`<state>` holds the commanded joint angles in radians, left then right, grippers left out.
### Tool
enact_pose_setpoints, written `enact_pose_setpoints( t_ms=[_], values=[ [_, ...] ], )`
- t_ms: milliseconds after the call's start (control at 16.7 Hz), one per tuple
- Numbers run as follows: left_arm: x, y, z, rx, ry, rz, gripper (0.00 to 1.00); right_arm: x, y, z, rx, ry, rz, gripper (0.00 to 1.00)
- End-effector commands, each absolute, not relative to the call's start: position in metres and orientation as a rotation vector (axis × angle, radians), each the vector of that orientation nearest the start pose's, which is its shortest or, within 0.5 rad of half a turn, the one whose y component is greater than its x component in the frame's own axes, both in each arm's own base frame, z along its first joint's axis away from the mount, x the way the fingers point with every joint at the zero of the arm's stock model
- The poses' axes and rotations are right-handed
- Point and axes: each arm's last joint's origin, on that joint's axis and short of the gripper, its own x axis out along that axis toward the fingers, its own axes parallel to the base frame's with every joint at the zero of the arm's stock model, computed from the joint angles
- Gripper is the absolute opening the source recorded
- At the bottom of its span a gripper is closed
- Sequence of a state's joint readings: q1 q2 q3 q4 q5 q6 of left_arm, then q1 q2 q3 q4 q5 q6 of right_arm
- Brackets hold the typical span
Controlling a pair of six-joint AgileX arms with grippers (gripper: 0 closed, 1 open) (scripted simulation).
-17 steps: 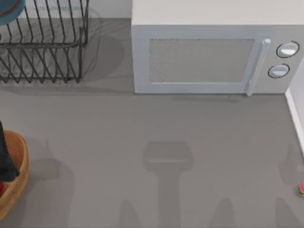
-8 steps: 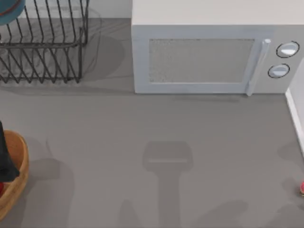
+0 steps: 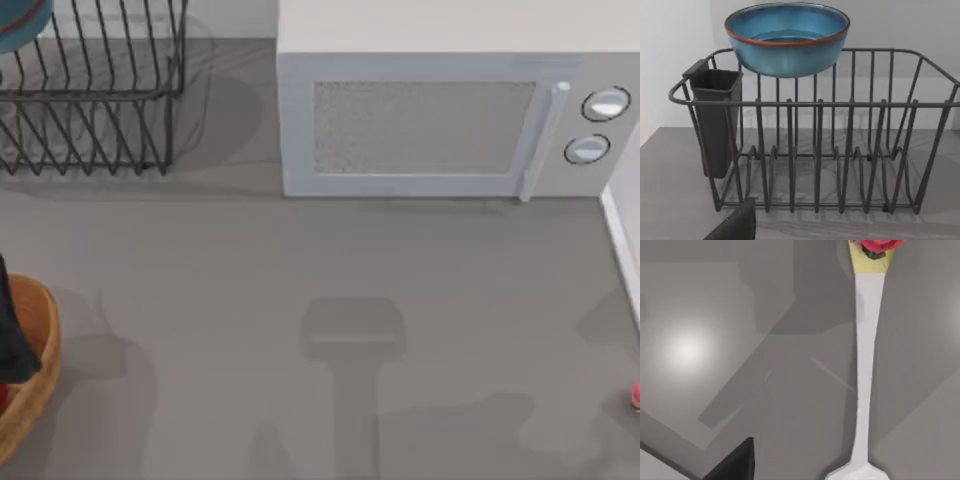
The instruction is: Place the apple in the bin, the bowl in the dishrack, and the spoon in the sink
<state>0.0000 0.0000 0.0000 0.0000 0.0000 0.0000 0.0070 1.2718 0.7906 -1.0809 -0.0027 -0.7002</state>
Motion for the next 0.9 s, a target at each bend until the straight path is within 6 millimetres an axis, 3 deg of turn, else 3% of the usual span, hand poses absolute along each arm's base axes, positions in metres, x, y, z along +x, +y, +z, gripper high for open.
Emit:
enact_pose_setpoints(
  t_ms=[420,600,900],
  values=[
    [0.106,-0.001,0.160,0.000,0.000,0.000,1.00,0.194,0.002,0.189,-0.549,1.496,0.553,1.00],
    [0.106,-0.001,0.160,0.000,0.000,0.000,1.00,0.198,0.002,0.167,-0.549,1.500,0.555,1.00],
    [0.106,-0.001,0.160,0.000,0.000,0.000,1.00,0.200,0.002,0.114,-0.552,1.483,0.549,1.00]
  ],
)
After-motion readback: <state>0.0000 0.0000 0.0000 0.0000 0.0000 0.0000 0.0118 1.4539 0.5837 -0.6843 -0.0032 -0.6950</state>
